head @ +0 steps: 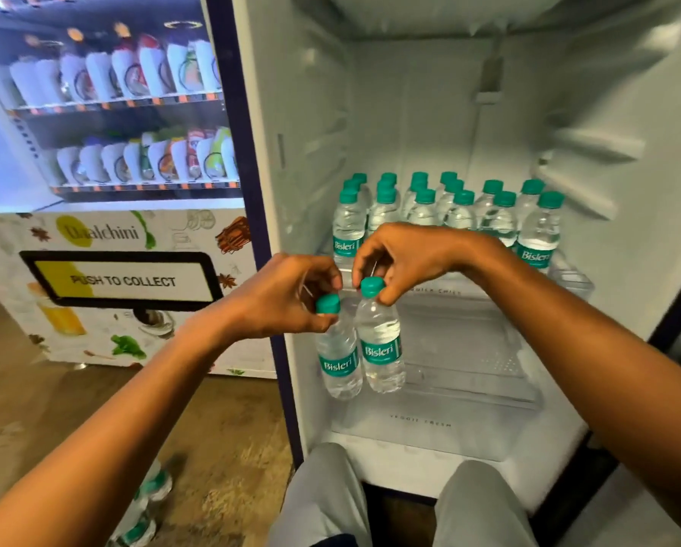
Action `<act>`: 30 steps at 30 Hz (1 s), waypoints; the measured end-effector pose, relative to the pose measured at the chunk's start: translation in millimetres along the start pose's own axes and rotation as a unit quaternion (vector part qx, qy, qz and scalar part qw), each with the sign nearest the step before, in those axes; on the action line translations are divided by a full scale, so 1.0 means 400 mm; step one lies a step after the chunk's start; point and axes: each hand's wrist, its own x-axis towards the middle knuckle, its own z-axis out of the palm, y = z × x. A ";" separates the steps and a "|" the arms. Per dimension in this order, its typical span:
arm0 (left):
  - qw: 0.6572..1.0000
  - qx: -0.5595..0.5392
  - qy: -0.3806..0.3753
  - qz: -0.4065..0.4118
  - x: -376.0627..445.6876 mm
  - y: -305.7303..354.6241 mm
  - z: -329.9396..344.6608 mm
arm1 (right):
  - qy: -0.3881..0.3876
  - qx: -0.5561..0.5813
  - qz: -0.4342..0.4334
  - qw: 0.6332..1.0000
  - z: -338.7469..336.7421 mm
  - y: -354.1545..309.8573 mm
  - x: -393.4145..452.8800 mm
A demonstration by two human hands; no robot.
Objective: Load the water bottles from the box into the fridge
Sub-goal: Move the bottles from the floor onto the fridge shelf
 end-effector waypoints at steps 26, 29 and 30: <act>0.944 -0.018 0.305 0.122 0.687 0.254 -0.180 | 0.404 -0.164 0.082 0.896 -0.552 0.072 -0.258; 0.935 -0.035 0.334 0.117 0.756 0.257 -0.171 | 0.440 -0.194 0.094 0.872 -0.568 0.114 -0.244; 0.933 -0.036 0.339 0.116 0.776 0.259 -0.167 | 0.449 -0.203 0.099 0.865 -0.574 0.130 -0.239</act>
